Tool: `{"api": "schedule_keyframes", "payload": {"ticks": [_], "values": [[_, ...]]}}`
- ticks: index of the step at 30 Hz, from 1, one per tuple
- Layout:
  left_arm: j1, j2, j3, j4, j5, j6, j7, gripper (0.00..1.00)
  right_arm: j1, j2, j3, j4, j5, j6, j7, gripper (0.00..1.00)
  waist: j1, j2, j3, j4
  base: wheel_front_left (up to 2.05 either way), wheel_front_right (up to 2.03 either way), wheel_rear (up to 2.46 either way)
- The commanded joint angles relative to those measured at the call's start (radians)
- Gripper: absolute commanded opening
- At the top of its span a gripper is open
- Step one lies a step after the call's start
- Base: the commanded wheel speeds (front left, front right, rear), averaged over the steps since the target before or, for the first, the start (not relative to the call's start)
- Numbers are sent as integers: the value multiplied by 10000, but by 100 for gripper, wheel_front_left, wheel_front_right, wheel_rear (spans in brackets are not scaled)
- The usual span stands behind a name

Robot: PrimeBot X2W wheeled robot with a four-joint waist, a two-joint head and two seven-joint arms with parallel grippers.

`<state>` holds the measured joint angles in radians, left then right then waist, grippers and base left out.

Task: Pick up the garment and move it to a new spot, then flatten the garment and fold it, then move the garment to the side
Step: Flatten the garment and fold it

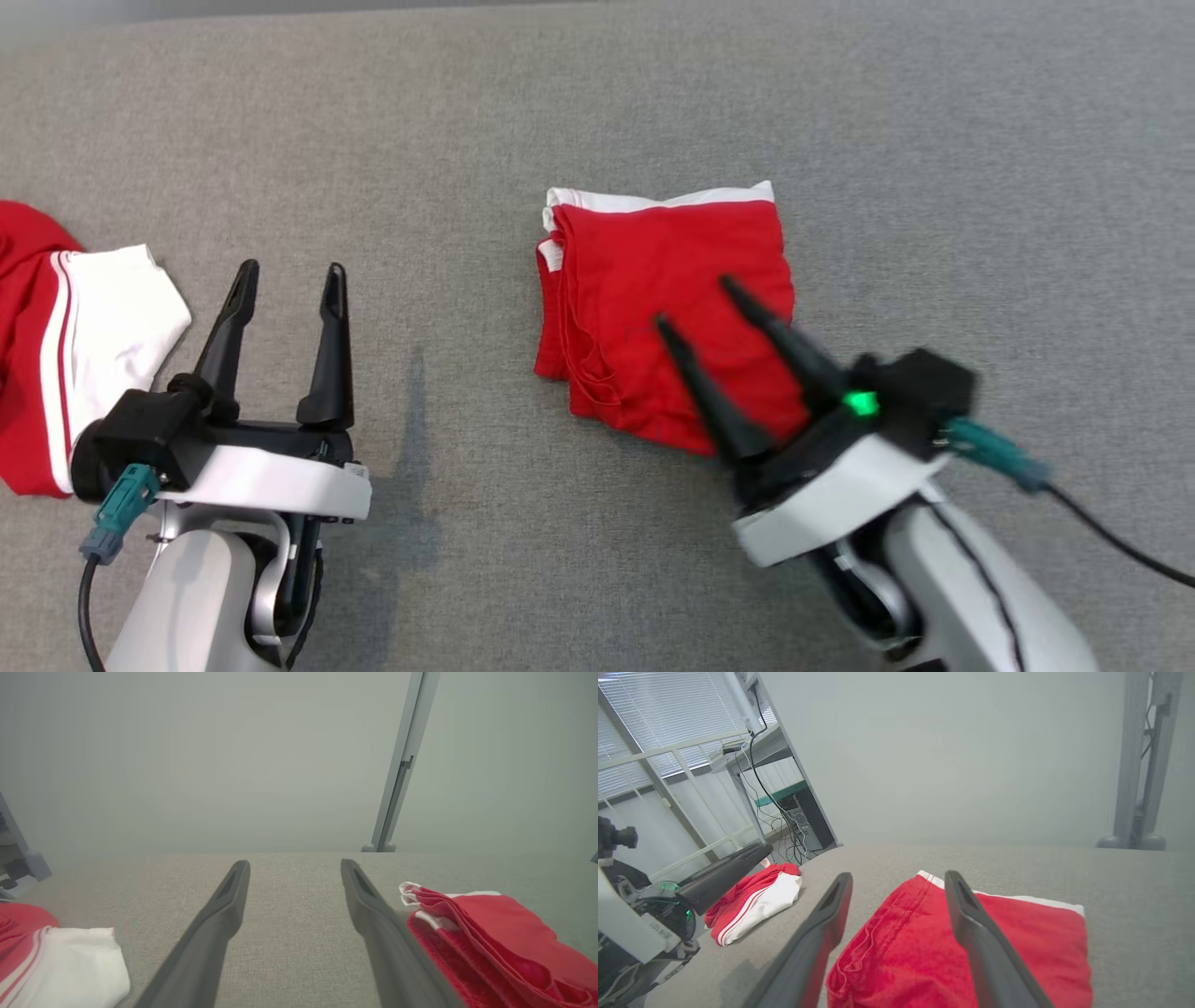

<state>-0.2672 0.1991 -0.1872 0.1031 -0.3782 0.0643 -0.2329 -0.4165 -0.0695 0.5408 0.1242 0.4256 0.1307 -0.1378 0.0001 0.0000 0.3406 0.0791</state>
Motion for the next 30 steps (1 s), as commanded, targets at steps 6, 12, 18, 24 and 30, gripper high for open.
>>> {"api": "schedule_keyframes", "payload": {"ticks": [6, 12, 18, 24, 30], "values": [[307, 249, 166, -121, 136, 319, 73, 100, 1003, -221, -2686, -775, -890, 1, -207, 100, -1, 0, -479, -268, 0, 0, 0], [636, 442, 222, -256, 179, 440, 151, 100, 1717, -423, -4750, -983, -1570, 1, 26, 100, -1, 0, -915, -353, 0, 0, 0], [1028, 590, 97, -347, 181, 427, 255, 100, 2358, -545, -5550, -1051, -1705, 1, 348, 100, -1, 0, -1445, -275, 0, 0, 0], [1398, 712, 45, -418, 220, 415, 186, 100, 2841, -577, -5573, -1200, -1763, 1, 599, 100, -1, 0, -1922, -212, 0, 0, 0], [1767, 830, -23, -494, 176, 256, 76, 100, 3270, -683, -5596, -1354, -1708, 1, 854, 100, -1, 0, -2404, -161, 0, 0, 0]]}}
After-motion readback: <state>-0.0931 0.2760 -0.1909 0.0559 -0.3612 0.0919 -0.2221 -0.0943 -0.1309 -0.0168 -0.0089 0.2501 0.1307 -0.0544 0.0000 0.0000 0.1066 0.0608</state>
